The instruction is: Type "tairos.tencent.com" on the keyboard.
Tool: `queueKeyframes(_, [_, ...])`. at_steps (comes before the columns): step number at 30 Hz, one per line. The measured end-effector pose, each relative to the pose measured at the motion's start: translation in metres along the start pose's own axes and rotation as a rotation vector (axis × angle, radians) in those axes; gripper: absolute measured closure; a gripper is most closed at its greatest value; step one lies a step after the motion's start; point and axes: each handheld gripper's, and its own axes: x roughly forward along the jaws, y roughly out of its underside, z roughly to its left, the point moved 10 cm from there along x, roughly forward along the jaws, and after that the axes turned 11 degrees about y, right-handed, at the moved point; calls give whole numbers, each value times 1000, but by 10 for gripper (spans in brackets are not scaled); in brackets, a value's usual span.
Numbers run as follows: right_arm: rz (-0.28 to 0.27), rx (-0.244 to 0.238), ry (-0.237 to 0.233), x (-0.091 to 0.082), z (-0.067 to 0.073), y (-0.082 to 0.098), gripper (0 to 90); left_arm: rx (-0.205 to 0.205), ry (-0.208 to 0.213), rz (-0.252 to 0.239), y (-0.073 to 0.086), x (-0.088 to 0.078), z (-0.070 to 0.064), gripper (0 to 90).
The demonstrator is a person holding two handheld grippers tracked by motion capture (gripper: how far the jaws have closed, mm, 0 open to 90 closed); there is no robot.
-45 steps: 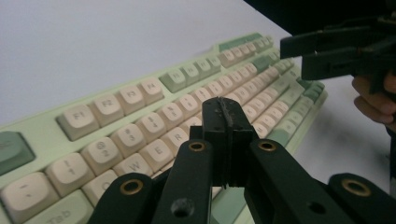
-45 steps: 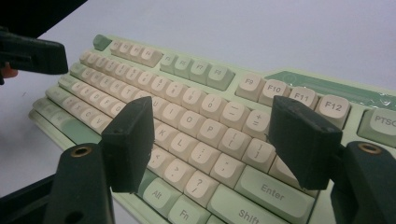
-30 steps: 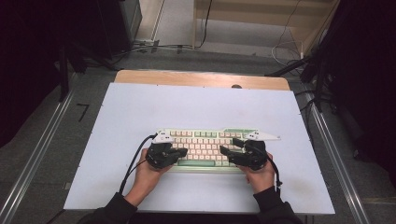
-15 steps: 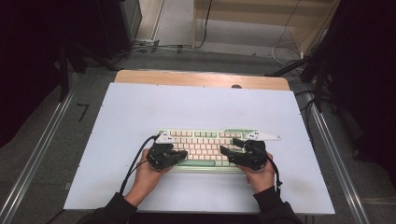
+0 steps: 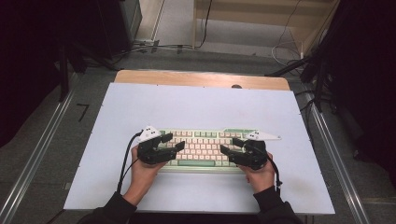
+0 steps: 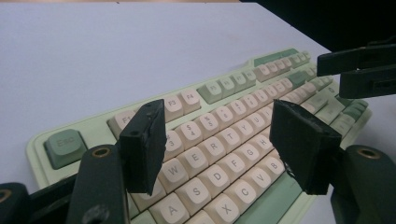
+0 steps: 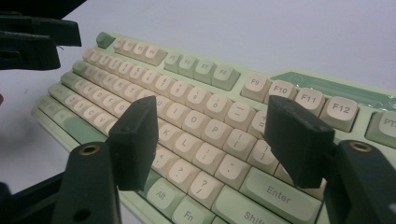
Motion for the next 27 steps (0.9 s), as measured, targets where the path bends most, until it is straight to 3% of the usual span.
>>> queueKeyframes(5, [-13,-13,-23,0,3,-5,586,-1,-4,-9,0,0,0,381])
queueKeyframes(10, [10,-77,-20,8,11,-3,873,-3,-4,-8,1,0,1,396])
queueKeyframes(18, [55,-133,-26,28,26,-2,876,-9,1,-6,1,1,1,399])
queueKeyframes(27, [79,-132,5,37,23,0,876,-14,4,4,3,3,1,400])
